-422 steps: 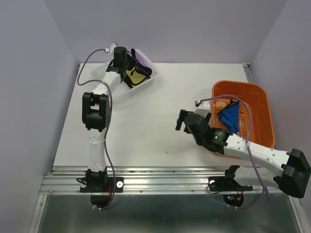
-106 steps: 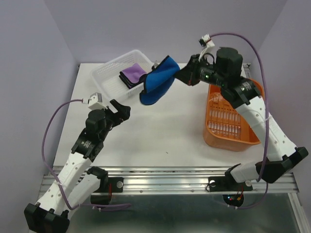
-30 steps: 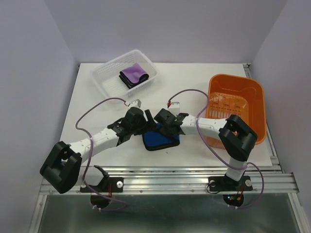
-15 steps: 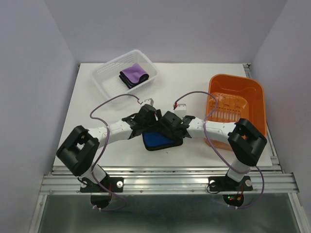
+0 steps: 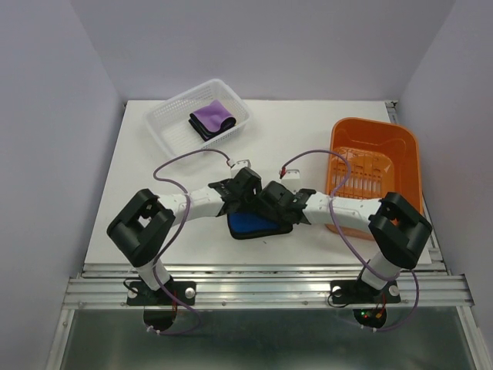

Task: Fold and stack the towels
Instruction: Flatten out the crumpled towel

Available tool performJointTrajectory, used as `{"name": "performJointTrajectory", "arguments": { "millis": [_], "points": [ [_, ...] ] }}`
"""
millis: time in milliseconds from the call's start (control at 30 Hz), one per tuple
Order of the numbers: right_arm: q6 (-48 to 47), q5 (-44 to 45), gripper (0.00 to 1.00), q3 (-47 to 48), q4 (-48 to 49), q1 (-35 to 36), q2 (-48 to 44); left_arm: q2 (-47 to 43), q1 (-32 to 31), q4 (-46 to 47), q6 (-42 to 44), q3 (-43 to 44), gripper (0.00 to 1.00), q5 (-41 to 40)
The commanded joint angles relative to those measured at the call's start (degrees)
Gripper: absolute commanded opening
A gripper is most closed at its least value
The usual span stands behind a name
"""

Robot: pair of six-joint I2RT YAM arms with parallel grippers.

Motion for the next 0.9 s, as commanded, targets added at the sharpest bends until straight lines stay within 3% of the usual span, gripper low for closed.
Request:
{"name": "performJointTrajectory", "arguments": {
  "millis": [0, 167, 433, 567, 633, 867],
  "points": [
    [-0.1, -0.5, 0.26, -1.4, 4.3, -0.1, -3.0, 1.5, -1.3, -1.4, 0.0, 2.9, 0.78, -2.0],
    [-0.4, -0.9, 0.26, -1.6, 4.6, -0.1, -2.9, 3.1, -1.6, -1.4, 0.1, 4.3, 0.71, -1.7],
    [-0.8, -1.6, 0.25, -2.1, 5.0, -0.2, -3.0, 4.2, -1.7, -2.9, 0.0, 6.0, 0.41, -4.0],
    [-1.0, -1.4, 0.25, -2.4, 5.0, -0.3, -3.2, 4.9, -1.7, -3.7, 0.0, 7.0, 0.19, -4.7],
    [-1.0, -1.4, 0.25, -2.5, 5.0, -0.2, -3.5, 5.1, -1.8, -3.9, 0.0, 7.2, 0.0, -5.0],
    [-2.7, 1.5, 0.24, 0.1, 2.0, -0.2, -6.2, 0.2, -1.8, -7.0, 2.1, 9.4, 0.0, -11.7]
  ]
}}
